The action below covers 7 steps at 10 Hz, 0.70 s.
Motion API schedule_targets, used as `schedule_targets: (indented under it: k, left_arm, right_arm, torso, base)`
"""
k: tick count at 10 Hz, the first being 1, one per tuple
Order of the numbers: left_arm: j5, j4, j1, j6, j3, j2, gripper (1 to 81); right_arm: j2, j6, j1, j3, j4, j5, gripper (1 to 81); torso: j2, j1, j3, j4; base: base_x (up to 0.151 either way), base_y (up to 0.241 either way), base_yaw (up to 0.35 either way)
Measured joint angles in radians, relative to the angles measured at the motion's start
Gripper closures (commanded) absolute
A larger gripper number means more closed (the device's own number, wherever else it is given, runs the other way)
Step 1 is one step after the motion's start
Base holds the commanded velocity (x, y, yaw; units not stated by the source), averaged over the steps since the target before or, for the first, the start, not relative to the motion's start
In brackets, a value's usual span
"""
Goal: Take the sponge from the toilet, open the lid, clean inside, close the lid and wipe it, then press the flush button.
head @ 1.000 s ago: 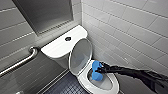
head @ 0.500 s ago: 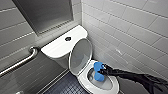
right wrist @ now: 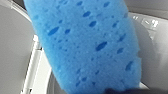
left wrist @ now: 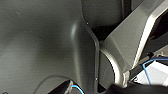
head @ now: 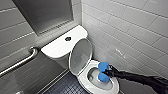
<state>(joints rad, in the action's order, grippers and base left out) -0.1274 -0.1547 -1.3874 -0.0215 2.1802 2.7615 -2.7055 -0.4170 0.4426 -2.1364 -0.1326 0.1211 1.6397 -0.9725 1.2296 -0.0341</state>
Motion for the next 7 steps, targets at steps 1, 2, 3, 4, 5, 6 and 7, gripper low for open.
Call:
schedule_targets:
  k: [1, 2, 3, 4, 5, 6, 7]
  left_arm:
    - [0.0, 0.0, 0.0, 0.0, 0.0, 0.005, 1.0]
    - [0.0, -0.001, 0.0, 0.0, 0.0, 0.009, 1.0]
    - [0.0, -0.001, 0.0, 0.0, 0.0, 0.009, 1.0]
    - [0.0, -0.001, 0.0, 0.0, 0.0, 0.009, 1.0]
    - [0.0, -0.001, 0.0, 0.0, 0.0, 0.01, 1.0]
    - [-0.001, -0.001, 0.0, -0.001, 0.0, 0.013, 1.0]
    - [-0.001, -0.001, 0.0, 0.0, 0.0, 0.019, 1.0]
  right_arm:
    - [0.049, -0.015, 0.015, 0.039, -0.004, -0.028, 81.1]
    - [0.093, -0.032, 0.04, 0.074, -0.006, -0.062, 81.1]
    - [0.126, -0.049, 0.068, 0.114, -0.008, -0.095, 81.1]
    - [0.162, -0.056, 0.098, 0.16, -0.009, -0.122, 81.1]
    - [0.199, -0.062, 0.125, 0.202, -0.013, -0.143, 81.1]
    - [0.24, -0.065, 0.154, 0.248, -0.018, -0.166, 81.1]
    - [0.284, -0.071, 0.183, 0.297, -0.028, -0.19, 81.1]
  torso:
    - [0.0, 0.0, 0.0, 0.0]
    - [0.0, 0.0, 0.0, 0.0]
    - [0.0, 0.0, 0.0, 0.0]
    - [0.0, 0.0, 0.0, 0.0]
    - [0.0, 0.0, 0.0, 0.0]
    - [0.0, 0.0, 0.0, 0.0]
    - [0.0, 0.0, 0.0, 0.0]
  base:
    - [0.0, 0.0, 0.0]
    - [0.0, 0.0, 0.0]
    - [0.0, 0.0, 0.0]
    - [0.0, 0.0, 0.0]
    - [0.0, 0.0, 0.0]
    - [0.0, 0.0, 0.0]
    - [0.0, 0.0, 0.0]
